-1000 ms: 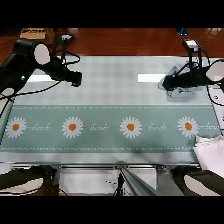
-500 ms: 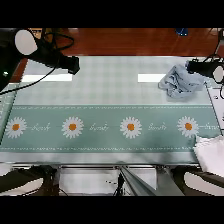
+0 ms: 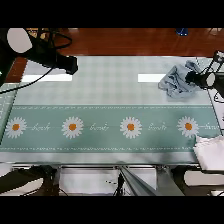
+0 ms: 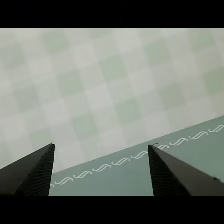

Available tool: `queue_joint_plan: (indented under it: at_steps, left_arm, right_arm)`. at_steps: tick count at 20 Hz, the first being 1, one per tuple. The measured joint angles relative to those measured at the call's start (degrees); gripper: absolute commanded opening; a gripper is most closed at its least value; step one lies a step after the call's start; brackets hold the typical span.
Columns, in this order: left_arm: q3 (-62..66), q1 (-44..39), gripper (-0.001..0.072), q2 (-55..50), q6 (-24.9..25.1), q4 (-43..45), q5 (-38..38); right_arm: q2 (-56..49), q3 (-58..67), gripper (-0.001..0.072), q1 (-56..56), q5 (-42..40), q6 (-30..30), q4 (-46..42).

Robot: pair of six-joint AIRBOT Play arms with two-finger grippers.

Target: Fold the shirts.

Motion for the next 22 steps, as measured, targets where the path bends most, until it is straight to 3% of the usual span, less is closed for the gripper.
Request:
queue_joint_plan:
  at_steps: [1,2,7,15,19,22]
  left_arm:
    - [0.0,0.0,0.072,0.02,-0.02,0.0,-0.28]
    - [0.02,0.0,0.072,0.02,-0.02,0.0,-0.26]
    - [0.81,0.0,0.072,0.24,-0.02,0.0,-0.85]
    - [11.28,-0.85,0.072,3.82,-0.11,0.0,-8.83]
    - [14.58,-0.96,0.072,9.64,-0.09,0.0,-11.91]
    - [15.34,-0.96,0.072,13.03,-0.42,0.0,-15.45]
  right_arm:
    - [-0.96,0.0,0.0043,-0.07,-1.01,0.15,1.42]
    - [-1.66,0.0,0.0024,-0.13,-1.99,0.15,2.8]
    - [2.19,0.55,0.0023,-0.15,-5.11,-0.98,7.37]
    - [35.26,3.15,0.0023,8.5,-6.6,-13.35,9.42]
    - [47.5,3.43,0.0022,14.75,-0.11,-15.65,13.33]
    - [50.12,3.19,0.0022,21.2,10.58,-18.49,20.59]
